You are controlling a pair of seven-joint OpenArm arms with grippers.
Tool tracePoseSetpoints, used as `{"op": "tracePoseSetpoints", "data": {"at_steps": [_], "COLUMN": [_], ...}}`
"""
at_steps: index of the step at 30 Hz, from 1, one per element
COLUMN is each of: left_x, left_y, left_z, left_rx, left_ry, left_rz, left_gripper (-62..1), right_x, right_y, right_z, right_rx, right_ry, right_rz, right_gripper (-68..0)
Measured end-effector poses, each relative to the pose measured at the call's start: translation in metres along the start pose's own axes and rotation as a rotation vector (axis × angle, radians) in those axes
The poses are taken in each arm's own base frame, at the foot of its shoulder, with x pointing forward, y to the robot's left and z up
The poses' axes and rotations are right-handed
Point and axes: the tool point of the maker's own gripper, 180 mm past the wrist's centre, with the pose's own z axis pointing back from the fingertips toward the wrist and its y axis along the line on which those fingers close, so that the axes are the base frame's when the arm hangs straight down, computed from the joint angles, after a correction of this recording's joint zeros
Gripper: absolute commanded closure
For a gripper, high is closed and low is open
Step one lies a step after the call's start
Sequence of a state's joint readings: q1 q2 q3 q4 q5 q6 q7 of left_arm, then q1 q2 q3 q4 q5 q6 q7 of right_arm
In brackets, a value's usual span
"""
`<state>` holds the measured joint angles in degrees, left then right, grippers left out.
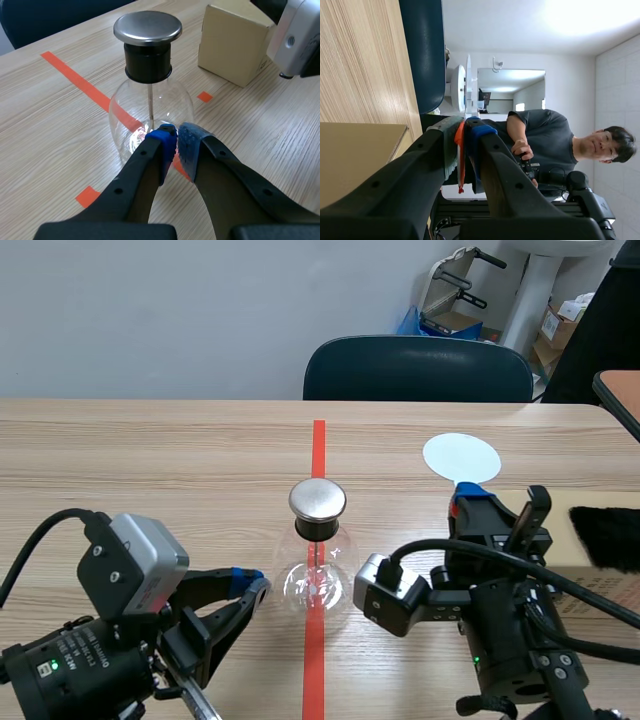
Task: Do the electroscope experiment
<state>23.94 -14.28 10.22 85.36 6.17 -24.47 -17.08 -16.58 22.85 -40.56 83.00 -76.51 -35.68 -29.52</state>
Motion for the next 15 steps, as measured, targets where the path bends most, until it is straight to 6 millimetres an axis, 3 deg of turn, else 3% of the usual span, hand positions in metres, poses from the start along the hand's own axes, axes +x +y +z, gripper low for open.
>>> {"op": "tracePoseSetpoints", "data": {"at_steps": [11, 15], "left_x": [0.012, 0.001], "left_y": [0.019, 0.032], "left_z": [-0.010, -0.013], "left_rx": [0.070, 0.089], "left_ry": [-0.036, -0.026], "left_rz": [-0.063, -0.029], "left_gripper": [-5.9, -5.9], "right_x": [0.000, 0.000], "right_y": [0.000, 0.000], "right_z": [0.000, 0.000], "right_rx": [-0.001, -0.002], "right_ry": [-0.001, -0.001], "right_rz": [0.000, 0.000], "right_gripper": [-0.9, -0.8]}}
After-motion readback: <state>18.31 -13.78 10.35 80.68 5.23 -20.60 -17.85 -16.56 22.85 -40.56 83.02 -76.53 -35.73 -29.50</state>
